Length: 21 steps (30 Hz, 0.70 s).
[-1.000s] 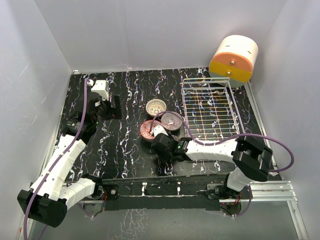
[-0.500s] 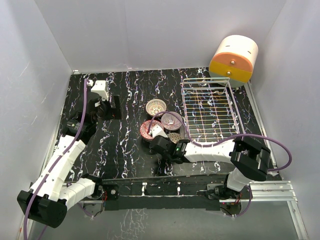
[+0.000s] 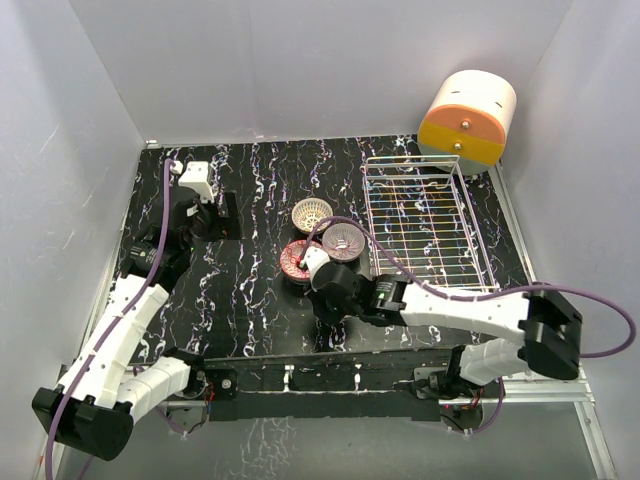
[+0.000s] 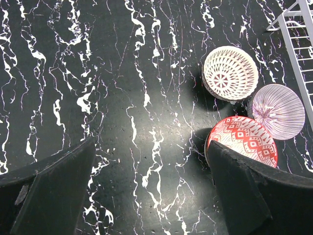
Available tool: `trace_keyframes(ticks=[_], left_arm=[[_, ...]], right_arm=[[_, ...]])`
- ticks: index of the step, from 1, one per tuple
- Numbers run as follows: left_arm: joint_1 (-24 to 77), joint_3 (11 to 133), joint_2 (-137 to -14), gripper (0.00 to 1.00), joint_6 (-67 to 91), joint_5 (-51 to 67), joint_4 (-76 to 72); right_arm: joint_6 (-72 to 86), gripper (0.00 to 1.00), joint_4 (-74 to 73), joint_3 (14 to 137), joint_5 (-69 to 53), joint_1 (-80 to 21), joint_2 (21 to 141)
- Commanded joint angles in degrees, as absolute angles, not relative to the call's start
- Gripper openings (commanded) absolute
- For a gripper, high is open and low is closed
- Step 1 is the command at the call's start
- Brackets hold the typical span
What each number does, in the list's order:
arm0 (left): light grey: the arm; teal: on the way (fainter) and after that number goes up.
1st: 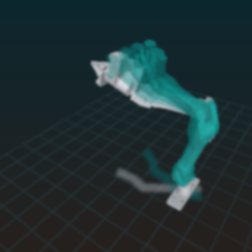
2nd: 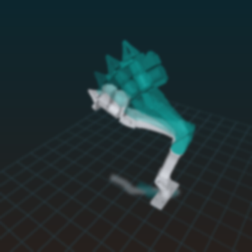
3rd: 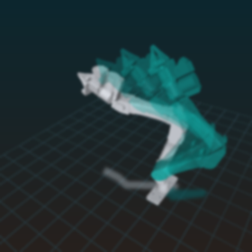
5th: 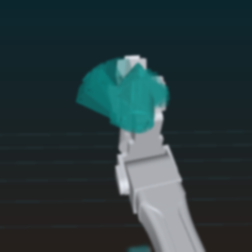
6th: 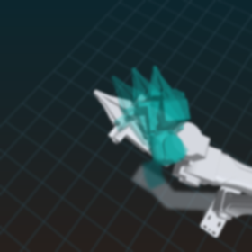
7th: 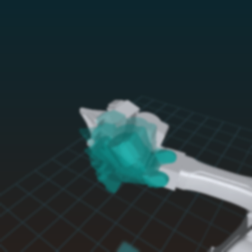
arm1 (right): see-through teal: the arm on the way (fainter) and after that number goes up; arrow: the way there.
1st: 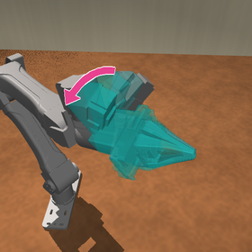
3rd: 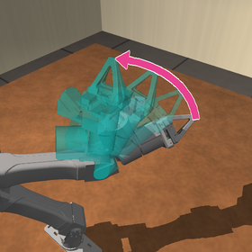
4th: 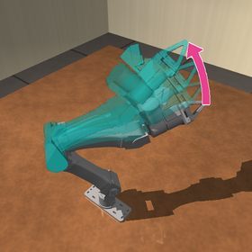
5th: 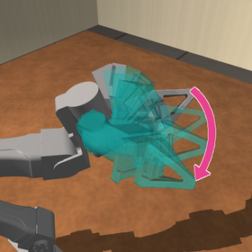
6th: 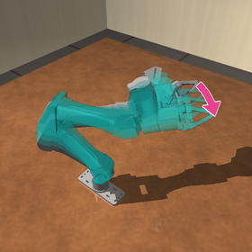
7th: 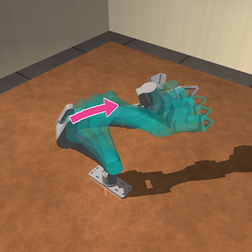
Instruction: Load the bowls into the dish rack
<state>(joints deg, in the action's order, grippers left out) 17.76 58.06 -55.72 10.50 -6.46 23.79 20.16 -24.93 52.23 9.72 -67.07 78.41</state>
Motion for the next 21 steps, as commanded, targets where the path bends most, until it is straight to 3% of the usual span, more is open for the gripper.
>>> trace_keyframes(ticks=[1, 7, 15, 21], left_arm=[[17.93, 58.16, -53.96, 0.97, 10.26, -6.58, 24.52], [17.95, 58.98, -53.79, 0.97, 10.28, -5.56, 24.67], [17.93, 59.96, -52.92, 0.97, 9.91, -4.99, 25.24], [17.93, 59.88, -52.51, 0.97, 10.19, -4.17, 25.42]], right_arm=[[21.0, 0.08, -22.83, 58.34, 2.45, -67.32, 71.1], [17.35, 0.08, -21.7, 65.53, 8.1, -62.83, 68.2], [18.58, 0.08, -4.51, 64.11, -14.71, -33.49, 70.05], [27.29, 0.08, 11.02, 61.06, -30.52, -17.35, 74.62]])
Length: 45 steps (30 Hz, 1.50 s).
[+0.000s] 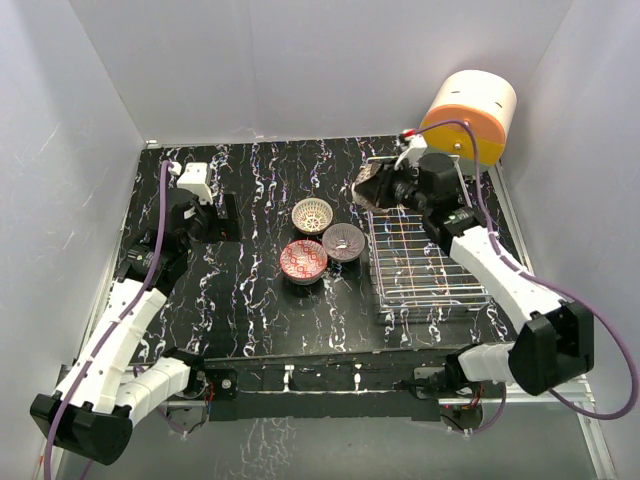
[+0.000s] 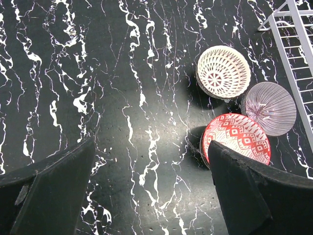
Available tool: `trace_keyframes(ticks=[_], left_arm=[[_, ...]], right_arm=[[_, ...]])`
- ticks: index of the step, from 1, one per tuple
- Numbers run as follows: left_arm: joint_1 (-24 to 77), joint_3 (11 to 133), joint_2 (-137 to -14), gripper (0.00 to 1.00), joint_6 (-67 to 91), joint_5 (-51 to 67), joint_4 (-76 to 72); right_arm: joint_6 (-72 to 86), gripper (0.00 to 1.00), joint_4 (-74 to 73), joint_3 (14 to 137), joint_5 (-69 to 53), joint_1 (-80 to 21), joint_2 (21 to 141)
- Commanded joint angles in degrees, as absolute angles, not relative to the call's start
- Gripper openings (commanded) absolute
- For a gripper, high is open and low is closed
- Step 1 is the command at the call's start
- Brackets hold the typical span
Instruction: Load the bowls into the dish rack
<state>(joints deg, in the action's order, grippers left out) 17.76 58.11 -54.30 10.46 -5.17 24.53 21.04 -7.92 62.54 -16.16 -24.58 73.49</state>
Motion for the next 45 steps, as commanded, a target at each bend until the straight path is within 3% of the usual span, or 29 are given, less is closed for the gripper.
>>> trace_keyframes(ticks=[1, 10, 22, 26, 35, 45], left_arm=[[17.97, 59.71, -52.33, 0.97, 10.19, -4.09, 25.36], [17.93, 59.65, -52.03, 0.97, 10.04, -4.38, 25.81], [17.93, 59.84, -53.57, 0.97, 10.02, -5.05, 25.71], [18.0, 60.1, -54.01, 0.97, 9.89, -5.37, 25.66], [17.93, 59.62, -54.16, 0.97, 10.02, -5.4, 25.09], [17.93, 59.58, -53.98, 0.97, 9.7, -5.62, 25.22]], right_arm=[[29.94, 0.08, 14.54, 60.08, -32.88, -14.43, 75.75], [61.57, 0.08, 57.4, 51.38, -50.23, -1.49, 89.79], [87.34, 0.08, 90.06, 49.45, -50.62, 3.88, 109.88], [86.51, 0.08, 88.89, 49.13, -49.48, 4.02, 111.09], [70.85, 0.1, 61.99, 50.6, -45.78, 4.06, 105.67], [74.38, 0.1, 62.84, 51.13, -44.17, 3.91, 108.89]])
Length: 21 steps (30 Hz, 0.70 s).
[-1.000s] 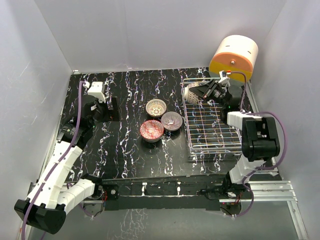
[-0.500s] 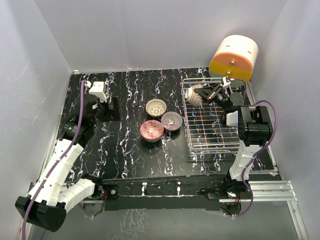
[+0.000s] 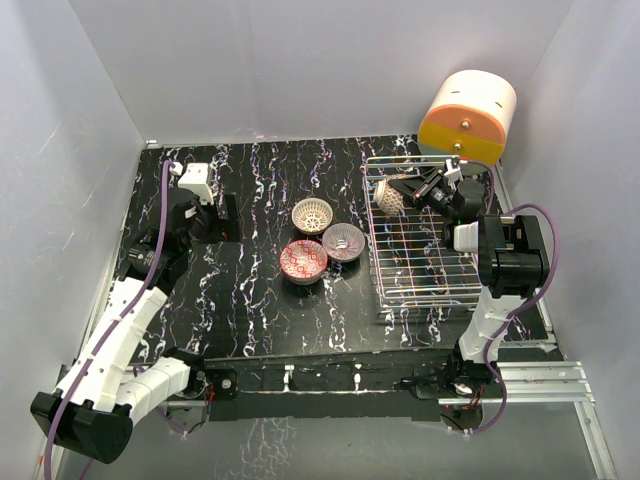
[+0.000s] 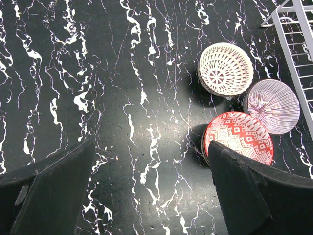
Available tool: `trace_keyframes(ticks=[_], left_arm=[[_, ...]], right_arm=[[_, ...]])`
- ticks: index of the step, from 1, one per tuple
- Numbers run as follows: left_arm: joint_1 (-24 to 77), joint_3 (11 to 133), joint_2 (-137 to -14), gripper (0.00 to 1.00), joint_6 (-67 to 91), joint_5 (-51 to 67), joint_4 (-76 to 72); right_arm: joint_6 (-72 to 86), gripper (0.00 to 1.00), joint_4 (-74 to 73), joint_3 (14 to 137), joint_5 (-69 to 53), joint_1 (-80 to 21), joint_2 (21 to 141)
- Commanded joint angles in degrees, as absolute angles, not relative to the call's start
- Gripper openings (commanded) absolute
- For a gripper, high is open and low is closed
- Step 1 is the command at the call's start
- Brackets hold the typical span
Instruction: Load the bowls into the dish rack
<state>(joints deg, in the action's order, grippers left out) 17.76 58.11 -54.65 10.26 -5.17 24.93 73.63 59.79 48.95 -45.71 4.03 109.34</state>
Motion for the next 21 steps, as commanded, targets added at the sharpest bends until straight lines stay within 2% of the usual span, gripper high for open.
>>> trace_keyframes(ticks=[1, 11, 17, 21], left_arm=[[17.94, 59.64, -54.07, 0.97, 9.67, -5.65, 25.15], [17.93, 59.81, -54.6, 0.97, 9.76, -5.42, 24.76], [17.93, 59.69, -54.08, 0.97, 9.54, -5.9, 25.05], [17.93, 59.42, -54.06, 0.97, 9.57, -6.05, 25.01]], right_arm=[[74.17, 0.11, 62.14, 51.26, -44.17, 3.91, 108.97], [71.0, 0.12, 54.75, 51.27, -43.42, 3.96, 109.23], [66.9, 0.18, 47.59, 50.59, -40.7, 3.94, 107.63], [67.93, 0.15, 49.29, 49.28, -40.83, 4.14, 107.98]])
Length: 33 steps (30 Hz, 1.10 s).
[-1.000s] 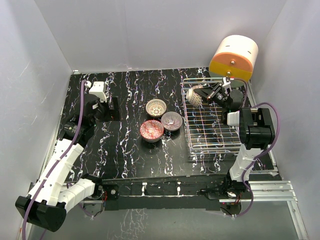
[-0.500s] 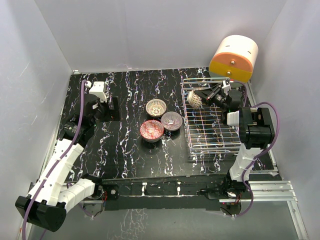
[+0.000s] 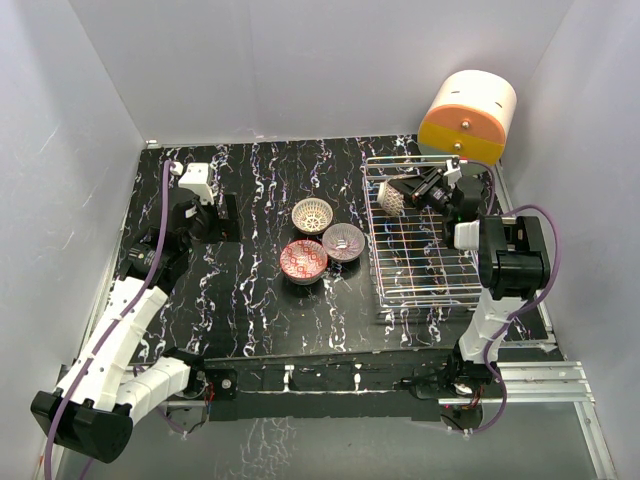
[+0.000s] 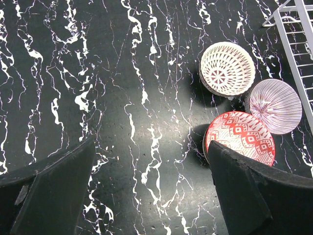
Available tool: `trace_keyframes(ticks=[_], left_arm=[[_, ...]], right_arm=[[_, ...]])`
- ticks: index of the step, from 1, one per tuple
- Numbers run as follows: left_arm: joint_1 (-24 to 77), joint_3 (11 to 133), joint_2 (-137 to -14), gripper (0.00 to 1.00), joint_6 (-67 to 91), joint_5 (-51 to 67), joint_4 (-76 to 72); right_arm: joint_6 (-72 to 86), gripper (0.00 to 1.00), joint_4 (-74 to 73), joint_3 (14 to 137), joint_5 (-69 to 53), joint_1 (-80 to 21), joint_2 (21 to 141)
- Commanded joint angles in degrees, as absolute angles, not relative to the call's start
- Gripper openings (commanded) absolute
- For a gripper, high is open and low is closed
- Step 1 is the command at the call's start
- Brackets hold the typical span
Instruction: Load the bowls into the dish rack
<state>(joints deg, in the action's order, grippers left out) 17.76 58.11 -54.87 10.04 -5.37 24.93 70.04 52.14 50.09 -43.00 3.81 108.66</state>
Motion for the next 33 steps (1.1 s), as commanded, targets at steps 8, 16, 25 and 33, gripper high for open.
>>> trace_keyframes(ticks=[8, 16, 25, 33], left_arm=[[17.93, 59.41, -54.32, 0.97, 9.84, -5.58, 24.98], [17.98, 59.85, -54.29, 0.97, 10.27, -5.36, 25.03], [17.93, 59.78, -54.27, 0.97, 10.2, -5.36, 25.14], [17.97, 59.02, -53.71, 0.97, 10.2, -5.38, 24.96]], right_arm=[[86.37, 0.08, 77.03, 47.93, -45.4, 3.83, 115.53], [87.01, 0.1, 74.29, 47.76, -43.79, 2.98, 116.81], [78.75, 0.24, 58.85, 46.13, -40.35, 3.03, 112.04], [74.17, 0.35, 49.52, 45.28, -37.31, 3.38, 108.06]])
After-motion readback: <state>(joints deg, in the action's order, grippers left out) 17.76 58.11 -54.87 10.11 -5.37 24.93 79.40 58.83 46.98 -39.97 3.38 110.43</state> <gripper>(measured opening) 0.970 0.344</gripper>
